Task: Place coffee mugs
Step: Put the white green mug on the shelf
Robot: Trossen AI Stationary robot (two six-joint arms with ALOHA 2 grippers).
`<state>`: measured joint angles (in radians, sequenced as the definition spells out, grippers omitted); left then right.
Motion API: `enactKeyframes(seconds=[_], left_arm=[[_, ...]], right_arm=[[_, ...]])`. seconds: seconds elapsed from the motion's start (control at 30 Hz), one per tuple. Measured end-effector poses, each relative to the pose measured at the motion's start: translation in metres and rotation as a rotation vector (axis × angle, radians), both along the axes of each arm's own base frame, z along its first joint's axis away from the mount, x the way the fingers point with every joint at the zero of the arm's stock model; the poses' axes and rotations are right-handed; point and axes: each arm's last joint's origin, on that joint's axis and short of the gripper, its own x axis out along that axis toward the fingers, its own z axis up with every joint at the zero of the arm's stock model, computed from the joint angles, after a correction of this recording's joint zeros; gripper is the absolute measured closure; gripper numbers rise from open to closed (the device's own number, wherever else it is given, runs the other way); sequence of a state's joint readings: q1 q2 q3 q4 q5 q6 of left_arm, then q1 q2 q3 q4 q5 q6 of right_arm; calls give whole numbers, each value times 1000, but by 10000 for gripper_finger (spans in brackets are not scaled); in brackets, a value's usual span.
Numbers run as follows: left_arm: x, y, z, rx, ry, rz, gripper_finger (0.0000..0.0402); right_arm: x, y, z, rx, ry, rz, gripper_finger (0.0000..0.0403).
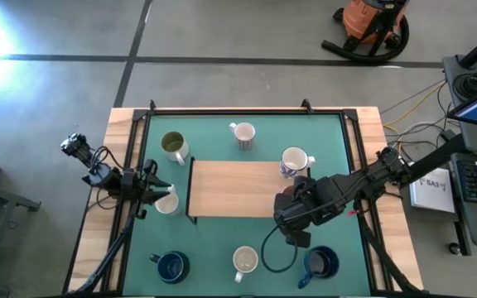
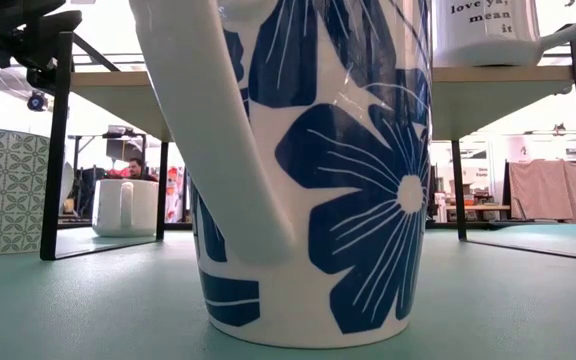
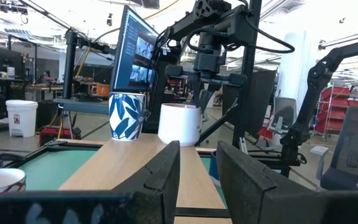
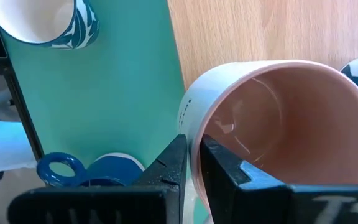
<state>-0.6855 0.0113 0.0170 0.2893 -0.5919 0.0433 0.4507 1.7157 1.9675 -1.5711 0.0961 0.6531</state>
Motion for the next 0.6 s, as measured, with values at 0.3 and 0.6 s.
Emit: enactKeyframes(seconds=[0.3, 0.6], left_arm=[[0, 0, 0, 0, 0, 0, 312], [0, 0, 0, 0, 0, 0, 312]], right_arm=[[0, 0, 0, -33, -8, 73, 369], [1, -3, 0, -71, -11, 184, 369]])
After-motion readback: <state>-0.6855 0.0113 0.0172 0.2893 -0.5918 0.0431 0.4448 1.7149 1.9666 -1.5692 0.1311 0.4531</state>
